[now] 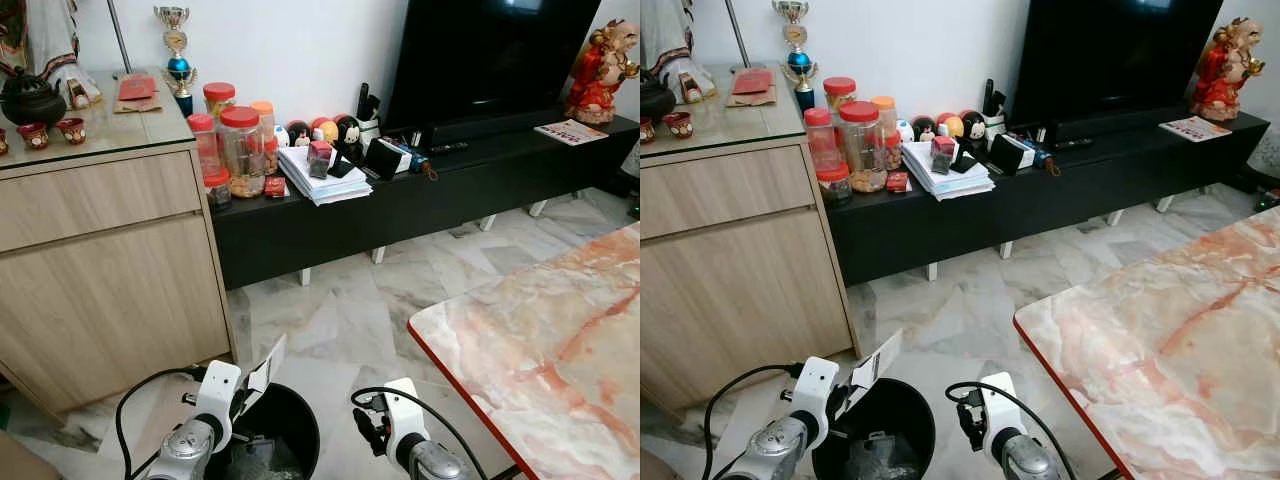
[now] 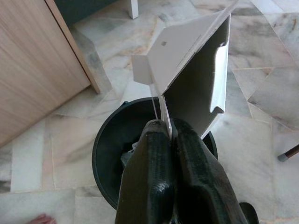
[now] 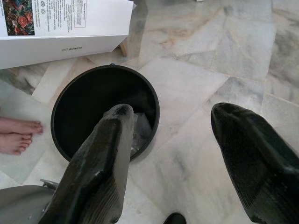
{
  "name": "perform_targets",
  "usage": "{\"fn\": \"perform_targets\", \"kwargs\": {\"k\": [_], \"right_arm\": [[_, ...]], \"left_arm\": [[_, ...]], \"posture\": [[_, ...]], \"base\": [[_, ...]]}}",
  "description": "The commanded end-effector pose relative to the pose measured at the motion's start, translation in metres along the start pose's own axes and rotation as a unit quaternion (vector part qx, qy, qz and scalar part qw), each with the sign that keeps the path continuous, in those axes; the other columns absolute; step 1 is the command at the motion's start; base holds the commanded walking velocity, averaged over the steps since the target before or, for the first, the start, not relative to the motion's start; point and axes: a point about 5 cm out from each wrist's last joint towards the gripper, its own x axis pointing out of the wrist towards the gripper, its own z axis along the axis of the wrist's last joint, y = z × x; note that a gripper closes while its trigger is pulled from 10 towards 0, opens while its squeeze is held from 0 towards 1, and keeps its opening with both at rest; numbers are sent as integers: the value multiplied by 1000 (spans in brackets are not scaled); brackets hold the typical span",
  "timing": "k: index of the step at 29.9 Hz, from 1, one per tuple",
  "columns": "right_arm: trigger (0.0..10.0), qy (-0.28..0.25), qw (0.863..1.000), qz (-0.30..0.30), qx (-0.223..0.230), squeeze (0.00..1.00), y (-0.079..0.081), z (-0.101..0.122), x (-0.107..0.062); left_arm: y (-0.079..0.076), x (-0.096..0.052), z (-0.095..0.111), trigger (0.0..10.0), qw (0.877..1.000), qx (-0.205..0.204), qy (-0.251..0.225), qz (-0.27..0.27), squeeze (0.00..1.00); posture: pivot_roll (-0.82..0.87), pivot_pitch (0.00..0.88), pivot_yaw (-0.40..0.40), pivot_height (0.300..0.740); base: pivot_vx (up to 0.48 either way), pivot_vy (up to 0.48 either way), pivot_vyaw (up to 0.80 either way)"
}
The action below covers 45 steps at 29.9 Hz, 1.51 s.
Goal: Picking trash to rubbish bin
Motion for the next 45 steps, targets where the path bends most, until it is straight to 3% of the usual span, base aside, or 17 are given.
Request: {"fn": "perform_targets", "kwargs": {"k": [1,2,4,6,12,21,23,24,30,45], "right_arm": [[10000,-2,1000,-2,-3,0,-2,3,1],[10000,-2,1000,-2,-3,0,-2,3,1],[10000,-37,998,30,-32,0,11,25,8],[10000,-53,997,44,-43,0,16,35,11],[10000,-52,997,45,-43,0,16,34,11],[10000,-50,997,46,-43,0,16,33,10],[10000,-50,997,47,-44,0,15,33,10],[10000,-50,997,47,-45,0,16,33,10],[10000,-50,996,49,-46,0,16,34,11],[10000,-50,997,49,-45,0,16,33,10]], "left_arm": [[0,0,-2,10000,1000,-4,5,-1,0],[0,0,-2,10000,1000,-4,5,-1,0],[0,2,-5,10000,998,43,47,18,0],[2,2,-6,10000,996,65,60,29,0],[1,2,-6,10000,995,76,52,28,0],[-5,-1,-17,10000,995,68,77,12,0],[-8,-5,-28,10000,994,48,101,-5,0],[-9,-9,-38,10000,992,17,121,-17,0],[-12,-12,-45,10000,988,-20,139,-55,0],[-4,-14,-46,10000,989,-10,147,-29,0]], "posture": [[160,0,-67,740],[160,0,-67,740],[156,15,-82,740],[156,15,-82,740],[155,17,-84,740],[155,17,-85,740],[155,17,-85,740],[155,17,-85,740],[155,17,-85,740],[160,23,-87,740]], "base": [[0,0,0],[0,0,0],[0,0,0],[0,0,0],[0,0,0],[0,0,0],[0,0,0],[0,0,0],[0,0,0],[0,0,0]]}}
